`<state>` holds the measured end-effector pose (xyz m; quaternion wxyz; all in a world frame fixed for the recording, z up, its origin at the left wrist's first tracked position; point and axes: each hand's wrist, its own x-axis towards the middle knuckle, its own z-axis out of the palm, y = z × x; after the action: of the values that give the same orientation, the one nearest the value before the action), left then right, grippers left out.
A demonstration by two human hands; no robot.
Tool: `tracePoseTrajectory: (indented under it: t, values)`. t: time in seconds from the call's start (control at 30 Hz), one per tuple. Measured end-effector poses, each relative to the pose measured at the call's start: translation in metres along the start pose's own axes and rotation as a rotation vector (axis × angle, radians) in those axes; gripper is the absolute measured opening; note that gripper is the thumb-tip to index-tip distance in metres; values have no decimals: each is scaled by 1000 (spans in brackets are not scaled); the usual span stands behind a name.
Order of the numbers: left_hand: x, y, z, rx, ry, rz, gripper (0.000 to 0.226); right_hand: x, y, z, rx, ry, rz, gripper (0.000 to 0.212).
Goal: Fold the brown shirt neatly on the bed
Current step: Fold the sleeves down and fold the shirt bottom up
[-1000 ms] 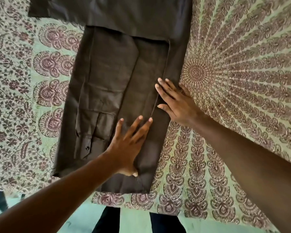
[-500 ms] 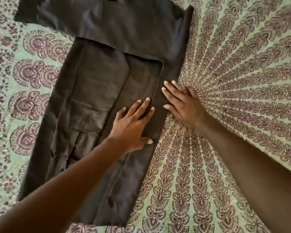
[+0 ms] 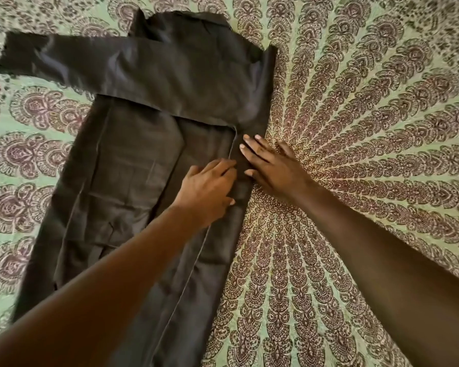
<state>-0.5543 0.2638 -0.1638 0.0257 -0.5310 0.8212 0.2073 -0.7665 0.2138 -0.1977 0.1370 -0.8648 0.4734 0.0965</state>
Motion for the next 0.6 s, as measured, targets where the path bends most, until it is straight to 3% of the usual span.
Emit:
tracePoseTrajectory:
  t: [0.07, 0.13, 0.23, 0.33, 0.43, 0.53, 0.6]
  values:
    - [8, -2, -3, 52, -41, -19, 71, 13, 6, -6, 3, 10, 37, 64]
    - [11, -2, -6, 78, -72, 8, 73, 28, 14, -14, 7, 15, 99, 63]
    - [18, -7, -15, 2, -124, 6, 56, 47, 23, -23, 8, 8, 160, 65]
    - [33, -15, -33, -210, -7, -84, 22, 51, 19, -19, 26, 24, 175, 72]
    - [66, -29, -56, -208, 118, -159, 13, 48, 15, -5, 4, 93, 202, 71]
    - [118, -51, -74, -118, 202, -95, 30, 47, 12, 5, -49, 178, 209, 65]
    - [157, -64, -84, -76, 172, -65, 50, 46, 13, 10, -74, 236, 210, 64]
